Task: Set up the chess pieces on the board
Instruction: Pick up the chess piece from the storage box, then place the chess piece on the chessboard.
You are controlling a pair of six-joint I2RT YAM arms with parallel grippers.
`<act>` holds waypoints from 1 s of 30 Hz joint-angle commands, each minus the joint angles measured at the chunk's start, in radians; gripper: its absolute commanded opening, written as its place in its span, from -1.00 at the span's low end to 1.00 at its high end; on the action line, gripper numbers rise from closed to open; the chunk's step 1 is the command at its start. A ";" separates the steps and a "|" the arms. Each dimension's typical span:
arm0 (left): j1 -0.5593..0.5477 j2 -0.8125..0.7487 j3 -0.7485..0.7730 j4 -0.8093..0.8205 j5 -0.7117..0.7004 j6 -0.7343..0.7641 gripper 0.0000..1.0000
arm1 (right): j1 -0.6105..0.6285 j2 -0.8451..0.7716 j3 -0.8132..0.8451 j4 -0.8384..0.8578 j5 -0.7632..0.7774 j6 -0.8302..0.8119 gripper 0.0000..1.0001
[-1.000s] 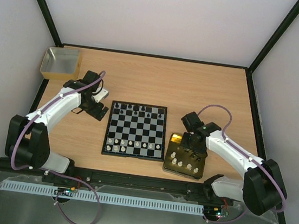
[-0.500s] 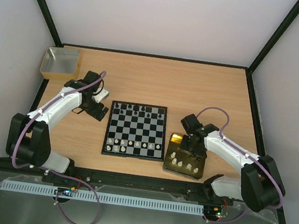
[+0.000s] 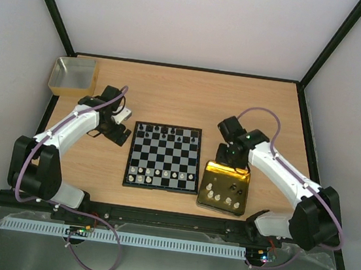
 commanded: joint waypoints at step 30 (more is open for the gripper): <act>-0.004 -0.022 -0.022 0.003 -0.008 -0.010 0.96 | 0.138 0.892 0.998 -0.107 -0.066 -0.122 -0.88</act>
